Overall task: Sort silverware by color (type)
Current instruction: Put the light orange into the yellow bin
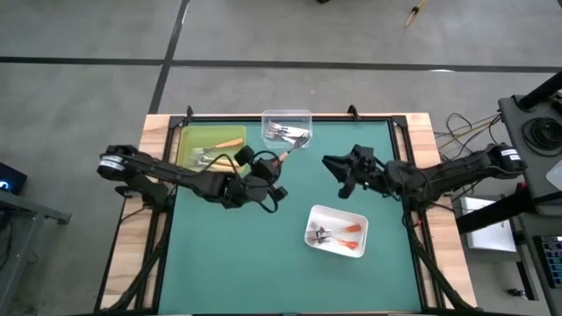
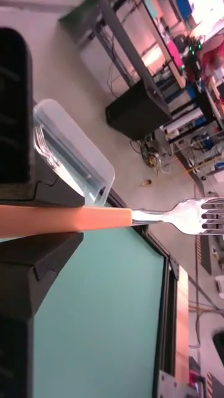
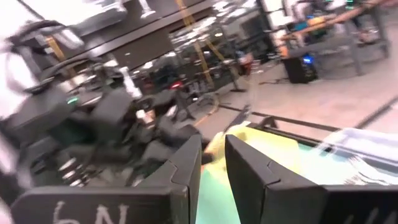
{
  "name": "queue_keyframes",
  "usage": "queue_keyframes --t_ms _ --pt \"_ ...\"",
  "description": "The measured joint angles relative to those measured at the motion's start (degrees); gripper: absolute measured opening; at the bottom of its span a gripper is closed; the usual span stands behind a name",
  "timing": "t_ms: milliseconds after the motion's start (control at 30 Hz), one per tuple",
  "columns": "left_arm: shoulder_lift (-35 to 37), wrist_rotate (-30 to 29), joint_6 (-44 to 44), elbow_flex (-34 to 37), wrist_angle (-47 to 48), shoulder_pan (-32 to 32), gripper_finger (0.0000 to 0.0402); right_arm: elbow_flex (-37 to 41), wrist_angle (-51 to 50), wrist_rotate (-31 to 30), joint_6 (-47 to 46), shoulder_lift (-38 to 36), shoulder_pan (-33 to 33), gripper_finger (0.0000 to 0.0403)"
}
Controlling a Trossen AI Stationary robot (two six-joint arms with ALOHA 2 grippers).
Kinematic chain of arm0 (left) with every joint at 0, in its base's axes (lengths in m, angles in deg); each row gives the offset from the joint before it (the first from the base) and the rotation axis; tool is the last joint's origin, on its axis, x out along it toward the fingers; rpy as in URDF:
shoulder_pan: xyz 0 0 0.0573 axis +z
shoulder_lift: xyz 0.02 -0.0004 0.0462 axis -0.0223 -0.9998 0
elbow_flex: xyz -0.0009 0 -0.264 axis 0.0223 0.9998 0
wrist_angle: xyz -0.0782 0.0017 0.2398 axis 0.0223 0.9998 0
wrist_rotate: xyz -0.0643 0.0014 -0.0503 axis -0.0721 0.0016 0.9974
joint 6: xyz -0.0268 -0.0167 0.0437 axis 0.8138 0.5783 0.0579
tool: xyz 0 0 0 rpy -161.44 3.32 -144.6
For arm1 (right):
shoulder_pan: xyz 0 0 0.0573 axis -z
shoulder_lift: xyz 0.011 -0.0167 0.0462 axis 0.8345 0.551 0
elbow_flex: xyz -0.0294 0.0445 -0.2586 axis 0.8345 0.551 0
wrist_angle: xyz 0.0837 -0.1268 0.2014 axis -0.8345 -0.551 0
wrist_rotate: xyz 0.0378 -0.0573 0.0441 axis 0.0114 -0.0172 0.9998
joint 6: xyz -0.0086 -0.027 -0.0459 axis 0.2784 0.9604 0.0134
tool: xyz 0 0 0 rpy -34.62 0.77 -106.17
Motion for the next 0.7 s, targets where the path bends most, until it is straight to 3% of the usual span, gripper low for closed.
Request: queue_keyframes --t_ms 467,700 --pt "-0.95 0.76 0.28 -0.02 -0.92 -0.39 0.0034 -7.18 0.0 -2.17 -3.78 10.6 5.72 0.0176" --pt "-0.95 0.76 0.78 -0.02 -0.94 -0.39 0.0035 -10.3 0.0 -1.63 -2.75 15.37 6.88 0.0191"
